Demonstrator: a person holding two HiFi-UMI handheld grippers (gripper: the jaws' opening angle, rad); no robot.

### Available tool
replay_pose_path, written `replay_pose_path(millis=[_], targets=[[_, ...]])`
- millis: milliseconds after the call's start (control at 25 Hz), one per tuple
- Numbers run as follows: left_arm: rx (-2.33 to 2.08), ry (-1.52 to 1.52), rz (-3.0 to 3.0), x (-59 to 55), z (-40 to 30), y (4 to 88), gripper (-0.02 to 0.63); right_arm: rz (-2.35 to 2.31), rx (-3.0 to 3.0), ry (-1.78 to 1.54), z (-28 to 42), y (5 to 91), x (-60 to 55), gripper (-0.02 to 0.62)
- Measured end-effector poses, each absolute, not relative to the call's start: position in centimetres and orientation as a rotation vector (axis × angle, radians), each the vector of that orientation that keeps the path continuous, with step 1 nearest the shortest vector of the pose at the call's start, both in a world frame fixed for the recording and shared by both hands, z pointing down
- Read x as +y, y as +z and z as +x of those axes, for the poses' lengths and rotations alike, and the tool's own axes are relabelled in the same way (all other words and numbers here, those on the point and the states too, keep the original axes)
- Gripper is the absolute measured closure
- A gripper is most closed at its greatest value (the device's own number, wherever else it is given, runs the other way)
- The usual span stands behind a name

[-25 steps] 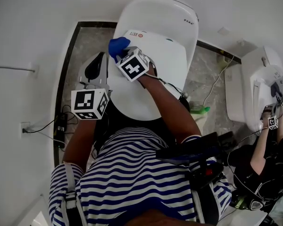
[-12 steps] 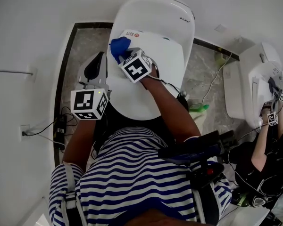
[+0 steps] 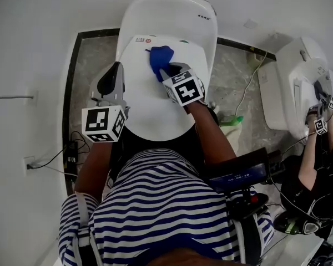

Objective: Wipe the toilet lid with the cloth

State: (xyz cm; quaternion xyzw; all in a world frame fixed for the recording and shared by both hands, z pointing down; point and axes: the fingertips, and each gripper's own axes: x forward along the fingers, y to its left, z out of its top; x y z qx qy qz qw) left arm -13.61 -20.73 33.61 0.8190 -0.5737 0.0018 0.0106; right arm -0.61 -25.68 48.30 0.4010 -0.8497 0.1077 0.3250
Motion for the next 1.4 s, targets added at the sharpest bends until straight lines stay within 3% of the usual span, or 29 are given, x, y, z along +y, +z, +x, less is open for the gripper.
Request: replay_pose_path(millis=[400,840,1120,1400], targets=[[-1.754,0.022,2.588,-21.0,-11.7,33.9,0.603,1.291,-2.162,0.416,10.3,49.4,-23.4,0.531],[-1.736,0.04,2.599,-21.2,-10.5,33.9,0.603,1.385,-2.11,0.504,15.2,50.5,-22.8,0.53],[-1.742,0.039,2.6,-21.2,-10.5,33.7,0.603,1.39,-2.135,0.452,14.6,49.2,-23.1,0.531],[-1.772,0.035,2.577,-20.8,-11.9,33.8,0.603,1.261,-2.276,0.274,7.3,44.0,-24.2,0.531]])
